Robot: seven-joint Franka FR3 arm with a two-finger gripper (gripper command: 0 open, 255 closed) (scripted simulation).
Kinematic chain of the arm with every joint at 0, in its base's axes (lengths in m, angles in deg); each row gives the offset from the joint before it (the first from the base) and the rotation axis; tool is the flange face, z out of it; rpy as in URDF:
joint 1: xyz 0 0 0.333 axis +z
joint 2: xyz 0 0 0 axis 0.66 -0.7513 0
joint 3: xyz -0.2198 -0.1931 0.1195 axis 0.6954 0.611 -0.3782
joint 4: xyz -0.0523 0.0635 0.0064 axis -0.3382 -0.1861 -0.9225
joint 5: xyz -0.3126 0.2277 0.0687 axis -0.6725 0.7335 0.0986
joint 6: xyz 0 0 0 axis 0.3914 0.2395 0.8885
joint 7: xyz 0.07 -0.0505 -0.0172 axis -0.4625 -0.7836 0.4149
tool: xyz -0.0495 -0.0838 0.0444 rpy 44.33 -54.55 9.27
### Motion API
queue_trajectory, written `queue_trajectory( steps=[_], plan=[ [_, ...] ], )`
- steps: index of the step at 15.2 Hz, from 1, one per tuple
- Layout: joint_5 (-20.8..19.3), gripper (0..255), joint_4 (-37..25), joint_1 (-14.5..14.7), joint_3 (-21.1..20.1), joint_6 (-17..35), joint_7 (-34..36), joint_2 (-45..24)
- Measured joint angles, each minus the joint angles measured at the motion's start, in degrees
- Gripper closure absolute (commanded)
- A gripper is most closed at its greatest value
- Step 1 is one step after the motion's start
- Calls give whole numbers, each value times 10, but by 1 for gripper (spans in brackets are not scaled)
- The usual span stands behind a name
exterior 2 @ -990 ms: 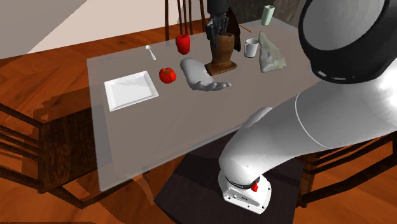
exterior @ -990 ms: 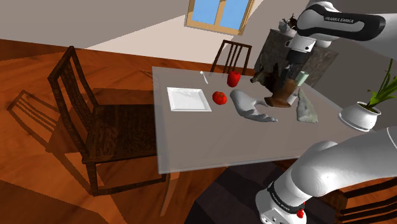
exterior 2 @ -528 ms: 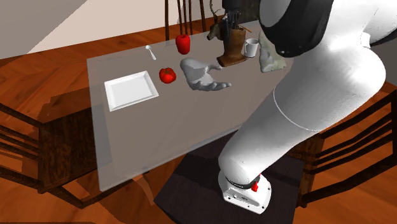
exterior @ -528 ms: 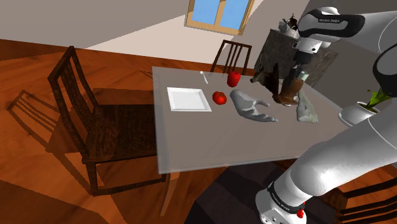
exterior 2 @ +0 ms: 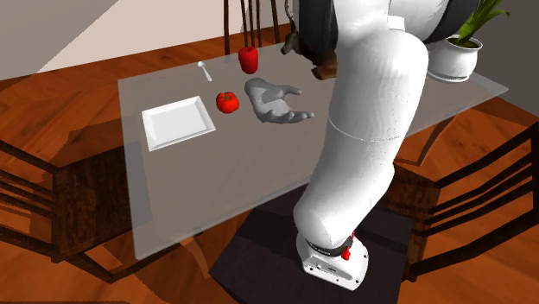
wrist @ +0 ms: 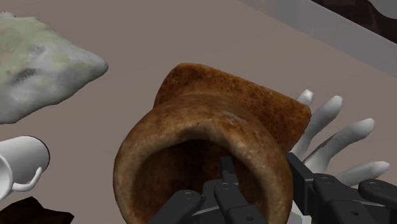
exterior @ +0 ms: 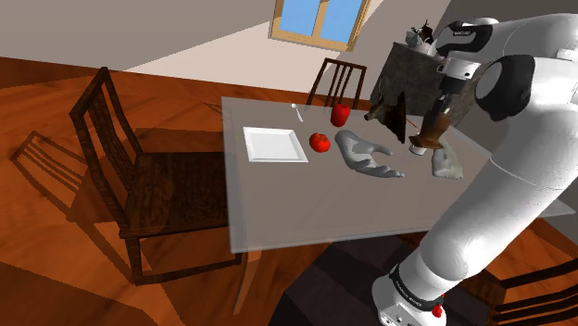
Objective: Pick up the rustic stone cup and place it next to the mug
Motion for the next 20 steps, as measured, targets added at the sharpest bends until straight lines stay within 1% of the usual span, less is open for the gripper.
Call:
queue_trajectory(
  steps=[2,4,5,7,8,9,10,11,12,16,18,20],
  plan=[
    [35,255,-44,-32,8,-7,-39,-52],
    [78,255,-113,-77,7,-28,-76,-118],
    [93,255,-139,-97,5,-36,-90,-141],
    [128,255,-207,-151,-2,-56,-118,-197],
    [150,255,-261,-187,-11,-75,-130,-235],
    [165,255,-302,-215,-17,-90,-138,-262],
    [184,255,-366,-255,-27,-116,-146,-298],
    [205,255,-447,-302,-41,-146,-145,-343],
    [215,255,-480,-323,-48,-157,-145,-363],
    [211,255,-427,-306,-44,-117,-153,-357],
    [206,255,-385,-287,-39,-91,-156,-345],
    [204,255,-361,-278,-38,-73,-157,-342]
  ],
)
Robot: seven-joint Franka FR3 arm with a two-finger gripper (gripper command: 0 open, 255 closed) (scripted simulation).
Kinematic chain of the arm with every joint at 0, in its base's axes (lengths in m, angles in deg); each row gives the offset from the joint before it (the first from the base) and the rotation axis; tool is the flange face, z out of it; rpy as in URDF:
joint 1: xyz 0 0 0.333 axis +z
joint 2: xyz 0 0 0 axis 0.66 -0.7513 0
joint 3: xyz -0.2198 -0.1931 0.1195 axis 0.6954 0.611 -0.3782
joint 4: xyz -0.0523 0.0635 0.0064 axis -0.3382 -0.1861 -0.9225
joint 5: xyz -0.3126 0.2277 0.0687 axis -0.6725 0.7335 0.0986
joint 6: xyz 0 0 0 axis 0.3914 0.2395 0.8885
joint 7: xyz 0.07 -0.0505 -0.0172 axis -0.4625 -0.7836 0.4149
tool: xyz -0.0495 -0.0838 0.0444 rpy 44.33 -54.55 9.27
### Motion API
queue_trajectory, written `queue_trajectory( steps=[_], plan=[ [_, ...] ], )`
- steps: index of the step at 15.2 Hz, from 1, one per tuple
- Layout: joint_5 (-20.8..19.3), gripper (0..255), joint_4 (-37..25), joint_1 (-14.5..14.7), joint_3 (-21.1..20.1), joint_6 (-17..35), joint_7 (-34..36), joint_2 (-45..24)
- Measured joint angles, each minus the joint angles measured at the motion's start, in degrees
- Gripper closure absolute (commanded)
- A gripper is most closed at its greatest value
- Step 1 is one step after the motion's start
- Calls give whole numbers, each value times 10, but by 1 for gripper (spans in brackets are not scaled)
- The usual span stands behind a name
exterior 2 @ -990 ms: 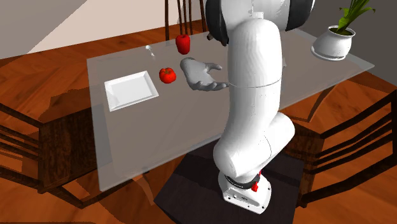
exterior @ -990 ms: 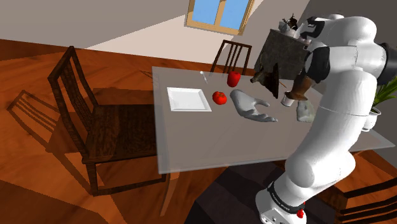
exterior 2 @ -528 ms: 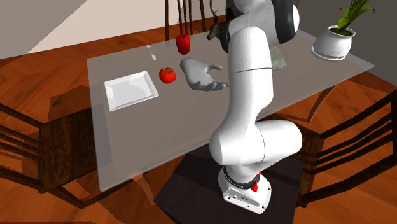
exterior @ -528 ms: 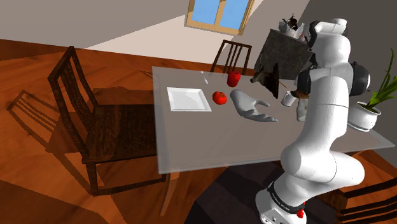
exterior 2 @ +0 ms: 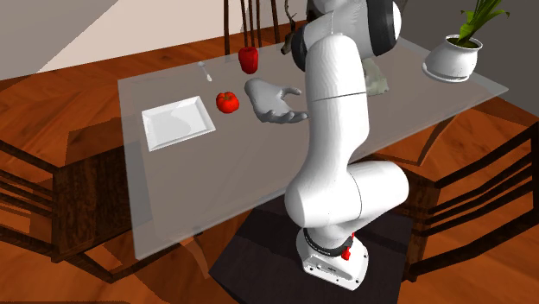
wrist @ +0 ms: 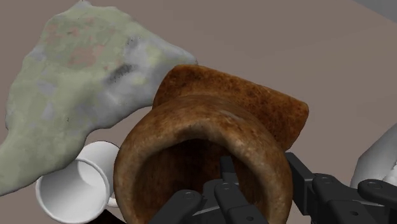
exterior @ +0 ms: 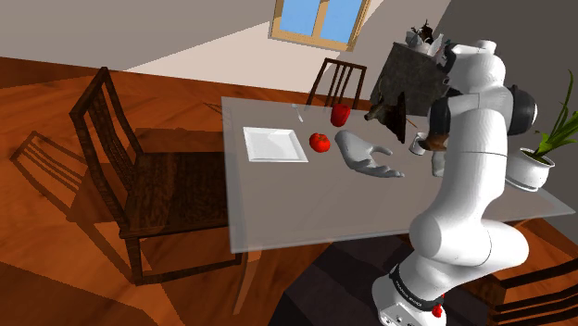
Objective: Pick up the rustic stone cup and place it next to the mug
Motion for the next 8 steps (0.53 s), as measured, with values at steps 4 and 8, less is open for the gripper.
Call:
queue_trajectory(
  steps=[4,8],
  plan=[
    [-3,255,50,17,3,39,-4,7],
    [-2,255,84,26,3,70,-7,7]
  ],
)
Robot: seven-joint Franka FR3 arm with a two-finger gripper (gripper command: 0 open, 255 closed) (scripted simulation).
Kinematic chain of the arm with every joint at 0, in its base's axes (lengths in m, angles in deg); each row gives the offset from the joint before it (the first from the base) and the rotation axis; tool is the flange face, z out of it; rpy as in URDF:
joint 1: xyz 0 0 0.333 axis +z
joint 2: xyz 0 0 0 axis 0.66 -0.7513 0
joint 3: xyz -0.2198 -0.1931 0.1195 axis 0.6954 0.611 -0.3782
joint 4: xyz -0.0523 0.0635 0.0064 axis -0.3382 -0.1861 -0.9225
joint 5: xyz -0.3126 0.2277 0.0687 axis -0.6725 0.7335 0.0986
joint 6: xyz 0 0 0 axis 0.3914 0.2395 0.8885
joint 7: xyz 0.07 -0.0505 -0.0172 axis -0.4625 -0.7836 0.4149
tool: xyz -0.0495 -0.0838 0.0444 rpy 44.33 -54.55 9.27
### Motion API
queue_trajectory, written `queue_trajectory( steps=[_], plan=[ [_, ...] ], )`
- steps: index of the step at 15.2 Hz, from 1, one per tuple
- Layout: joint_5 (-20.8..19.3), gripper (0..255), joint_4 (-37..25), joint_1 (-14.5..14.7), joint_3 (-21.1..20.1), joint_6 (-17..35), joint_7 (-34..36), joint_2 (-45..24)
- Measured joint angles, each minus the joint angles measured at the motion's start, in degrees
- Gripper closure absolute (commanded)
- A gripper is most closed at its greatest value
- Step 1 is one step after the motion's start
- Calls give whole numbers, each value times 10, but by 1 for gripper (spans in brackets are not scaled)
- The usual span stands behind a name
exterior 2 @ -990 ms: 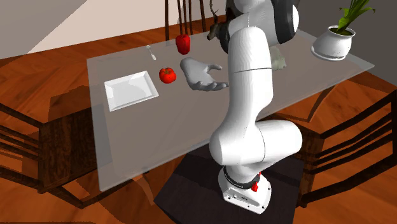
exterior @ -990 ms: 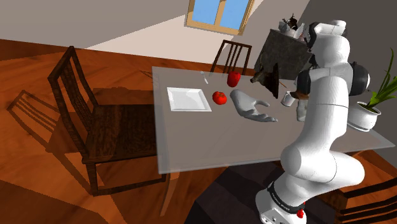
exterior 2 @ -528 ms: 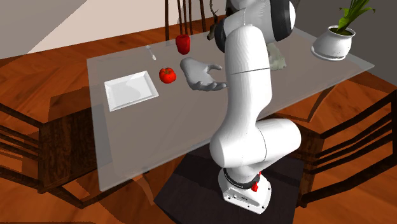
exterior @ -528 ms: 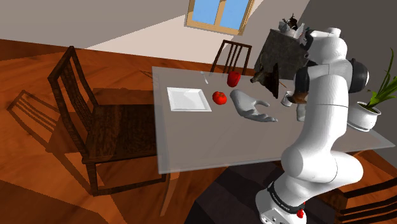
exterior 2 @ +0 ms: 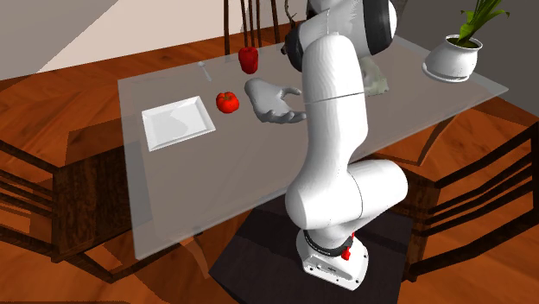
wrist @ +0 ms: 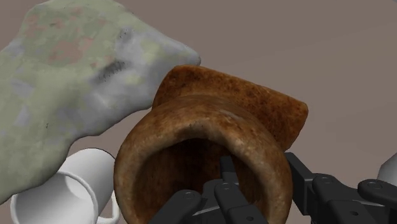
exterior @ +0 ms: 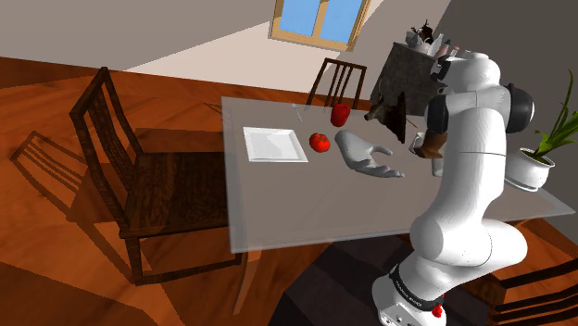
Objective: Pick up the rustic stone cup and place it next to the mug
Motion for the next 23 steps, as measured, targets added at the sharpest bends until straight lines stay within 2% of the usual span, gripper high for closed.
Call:
queue_trajectory(
  steps=[14,21,22,23],
  plan=[
    [11,255,101,27,-6,104,-8,-9],
    [12,255,106,26,-7,108,-8,-13],
    [12,0,107,26,-7,109,-8,-13],
    [12,0,107,26,-7,109,-8,-13]
  ],
)
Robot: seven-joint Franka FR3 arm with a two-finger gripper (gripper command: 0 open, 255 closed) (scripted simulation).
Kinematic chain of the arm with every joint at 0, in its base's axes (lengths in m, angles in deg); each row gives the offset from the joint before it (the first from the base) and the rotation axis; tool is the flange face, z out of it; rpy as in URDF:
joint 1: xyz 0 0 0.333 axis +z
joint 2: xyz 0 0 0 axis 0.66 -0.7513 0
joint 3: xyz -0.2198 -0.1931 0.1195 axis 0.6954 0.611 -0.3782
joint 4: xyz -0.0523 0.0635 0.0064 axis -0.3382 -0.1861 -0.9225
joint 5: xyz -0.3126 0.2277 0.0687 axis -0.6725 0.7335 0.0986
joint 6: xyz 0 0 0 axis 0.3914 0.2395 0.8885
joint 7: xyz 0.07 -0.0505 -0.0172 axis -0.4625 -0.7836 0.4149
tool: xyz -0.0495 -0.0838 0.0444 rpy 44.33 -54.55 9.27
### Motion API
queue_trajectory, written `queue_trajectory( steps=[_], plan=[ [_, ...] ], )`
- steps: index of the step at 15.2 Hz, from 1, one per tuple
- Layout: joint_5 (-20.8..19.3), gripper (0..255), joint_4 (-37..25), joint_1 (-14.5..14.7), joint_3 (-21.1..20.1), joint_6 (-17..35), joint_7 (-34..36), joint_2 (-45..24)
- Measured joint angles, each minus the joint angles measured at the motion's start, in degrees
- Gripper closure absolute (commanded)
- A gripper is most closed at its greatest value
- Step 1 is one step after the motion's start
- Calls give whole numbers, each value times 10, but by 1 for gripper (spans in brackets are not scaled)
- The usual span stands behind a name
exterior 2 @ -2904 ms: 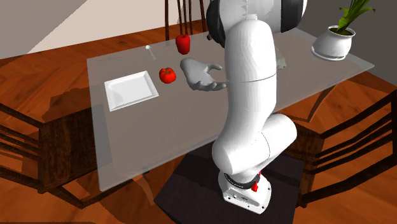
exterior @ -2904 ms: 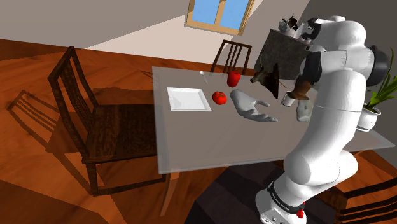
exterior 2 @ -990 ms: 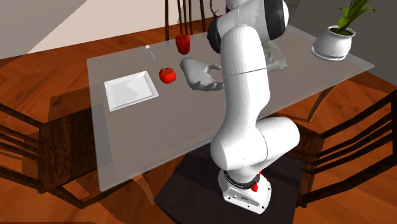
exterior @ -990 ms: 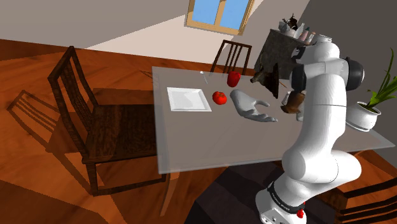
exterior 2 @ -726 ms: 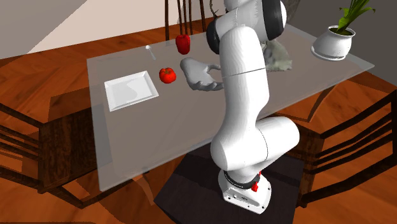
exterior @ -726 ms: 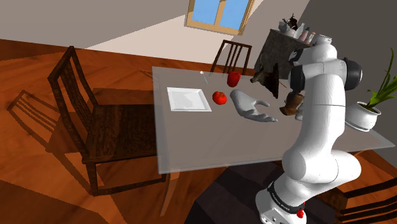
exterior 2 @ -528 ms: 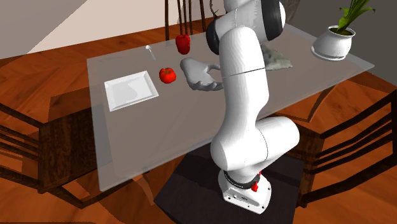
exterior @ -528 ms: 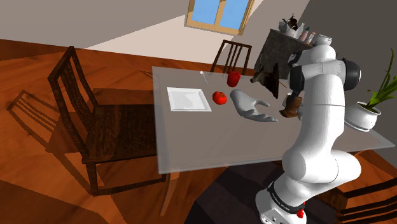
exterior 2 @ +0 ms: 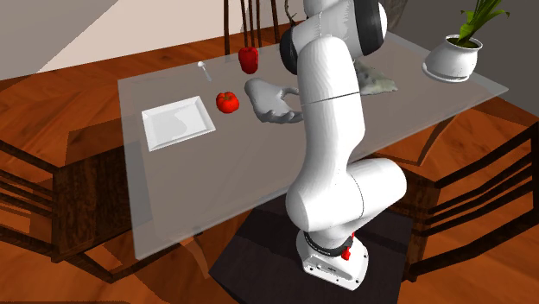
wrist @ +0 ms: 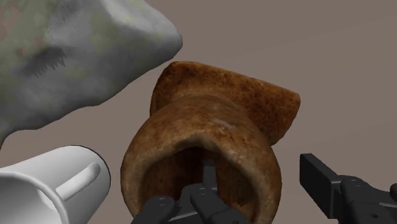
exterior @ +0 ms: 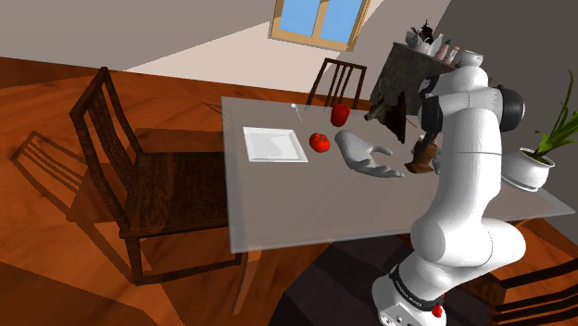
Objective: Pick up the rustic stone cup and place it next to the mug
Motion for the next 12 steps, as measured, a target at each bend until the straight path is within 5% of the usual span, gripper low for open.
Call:
queue_trajectory(
  steps=[5,12],
  plan=[
    [0,0,0,0,0,0,0,0],
    [-4,0,-82,-21,1,-73,10,-1]
  ],
)
